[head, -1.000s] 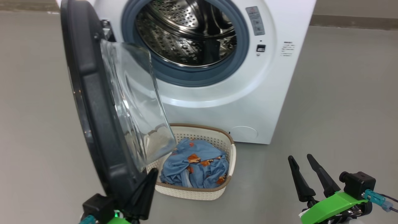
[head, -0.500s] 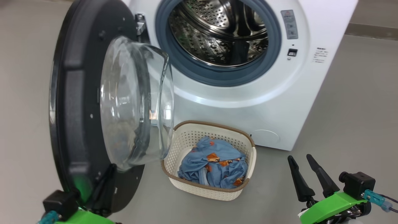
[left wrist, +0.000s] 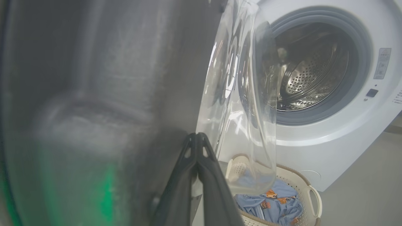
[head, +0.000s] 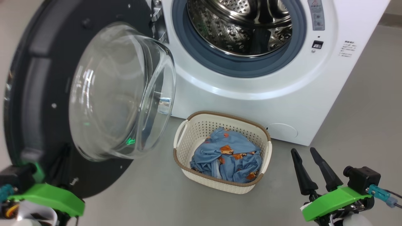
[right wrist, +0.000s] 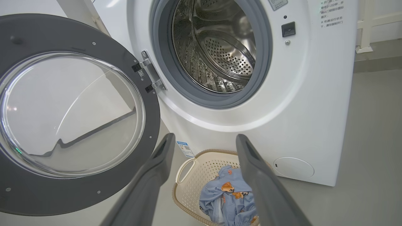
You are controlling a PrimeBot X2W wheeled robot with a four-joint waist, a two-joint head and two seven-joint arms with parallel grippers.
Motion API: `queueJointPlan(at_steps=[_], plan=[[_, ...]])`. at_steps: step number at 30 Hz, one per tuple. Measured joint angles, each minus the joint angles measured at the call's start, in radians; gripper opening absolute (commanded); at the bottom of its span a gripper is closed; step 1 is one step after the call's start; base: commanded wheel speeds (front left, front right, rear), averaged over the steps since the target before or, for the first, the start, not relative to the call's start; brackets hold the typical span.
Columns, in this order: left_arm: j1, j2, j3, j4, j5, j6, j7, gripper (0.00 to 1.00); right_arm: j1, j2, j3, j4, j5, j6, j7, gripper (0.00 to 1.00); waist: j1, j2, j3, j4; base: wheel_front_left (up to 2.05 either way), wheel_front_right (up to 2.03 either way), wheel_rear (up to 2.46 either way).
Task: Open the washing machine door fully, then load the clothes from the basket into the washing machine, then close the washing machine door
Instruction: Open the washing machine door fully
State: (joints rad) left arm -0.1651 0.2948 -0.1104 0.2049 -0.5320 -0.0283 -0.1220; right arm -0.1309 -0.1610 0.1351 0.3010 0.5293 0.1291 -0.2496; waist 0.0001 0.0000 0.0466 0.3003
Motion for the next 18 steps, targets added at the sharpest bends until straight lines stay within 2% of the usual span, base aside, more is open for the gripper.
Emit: queueJointPlan(at_steps=[18], plan=[[-0.249,0.123,0.048,0.321,-0.035,-0.058,0.03,0.0,-0.072,0.015,-0.017,-0.003,-0.027,0.0,0.0,1.0,0.0,0.0,0.096,0.05,0.0,0.0,0.0]])
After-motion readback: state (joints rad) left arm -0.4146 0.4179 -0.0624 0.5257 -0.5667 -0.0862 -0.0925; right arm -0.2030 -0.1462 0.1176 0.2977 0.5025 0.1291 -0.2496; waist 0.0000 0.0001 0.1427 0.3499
